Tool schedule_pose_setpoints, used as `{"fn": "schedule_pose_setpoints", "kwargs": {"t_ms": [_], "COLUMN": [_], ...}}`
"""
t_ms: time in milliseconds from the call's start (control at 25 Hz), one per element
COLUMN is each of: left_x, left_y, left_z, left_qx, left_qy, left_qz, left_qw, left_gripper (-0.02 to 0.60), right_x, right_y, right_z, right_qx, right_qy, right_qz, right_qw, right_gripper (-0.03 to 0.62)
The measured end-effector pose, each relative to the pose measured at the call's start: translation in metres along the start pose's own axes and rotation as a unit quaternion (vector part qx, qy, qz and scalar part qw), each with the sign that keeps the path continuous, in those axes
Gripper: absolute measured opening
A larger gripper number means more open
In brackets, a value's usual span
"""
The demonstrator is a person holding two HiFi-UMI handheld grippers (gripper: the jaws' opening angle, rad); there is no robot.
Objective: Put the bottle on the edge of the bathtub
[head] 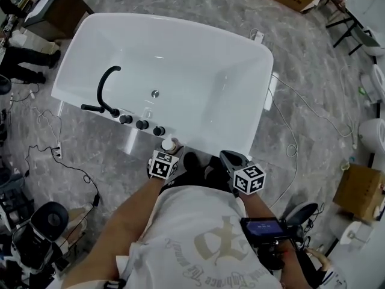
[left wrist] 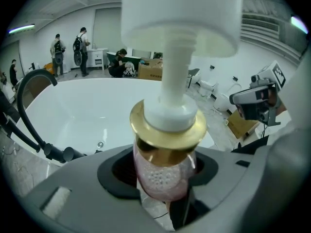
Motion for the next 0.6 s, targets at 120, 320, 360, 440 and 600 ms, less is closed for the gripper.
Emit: {"fn": "schedule_pose_setpoints", "kwargs": {"t_ms": [120,320,360,440,600], "left_x": [-0.001,-0.003,-0.003,-0.004,-0.008], "left_y": [-0.017,-0.037,-0.040,-0.044,-0.054], "left_z": [0.002,0.004,0.005,0.006,0.013], "left_qx": [-0.007,-0.019,-0.019,-0.021,-0.024], "left_qy": [-0.013,-0.019,-0.018,-0.015,-0.016], "left_qz": [0.009,0.024,0.023,0.020,0.018], "left_qw": [0.9999,0.9993,0.9994,0.9995,0.9994], "left_gripper": [0.225,0.225,0.225,0.225,0.225], "right_x": [0.002,0.002,0.002,0.003,0.004], "right_y": [-0.001,-0.004,-0.005,-0.006,-0.011], "right_z": [-0.007,-0.017,-0.019,-0.021,-0.024], "right_qx": [-0.002,-0.004,-0.004,-0.006,-0.015], "right_qy": [-0.001,-0.007,-0.008,-0.009,-0.004], "right_qz": [0.009,0.017,0.018,0.023,0.037], "right_qw": [1.000,1.000,1.000,1.000,0.999], "right_gripper": [0.006,0.006,0.006,0.006,0.006]}}
Point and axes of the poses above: the fingertips, and each gripper's own axes: y backward along the fingers, z to its left, x out of its underside, the point moved 5 cm from there along y, backward along the fingers, and after that the axes turned 7 degrees about y, right-handed, at the moved point
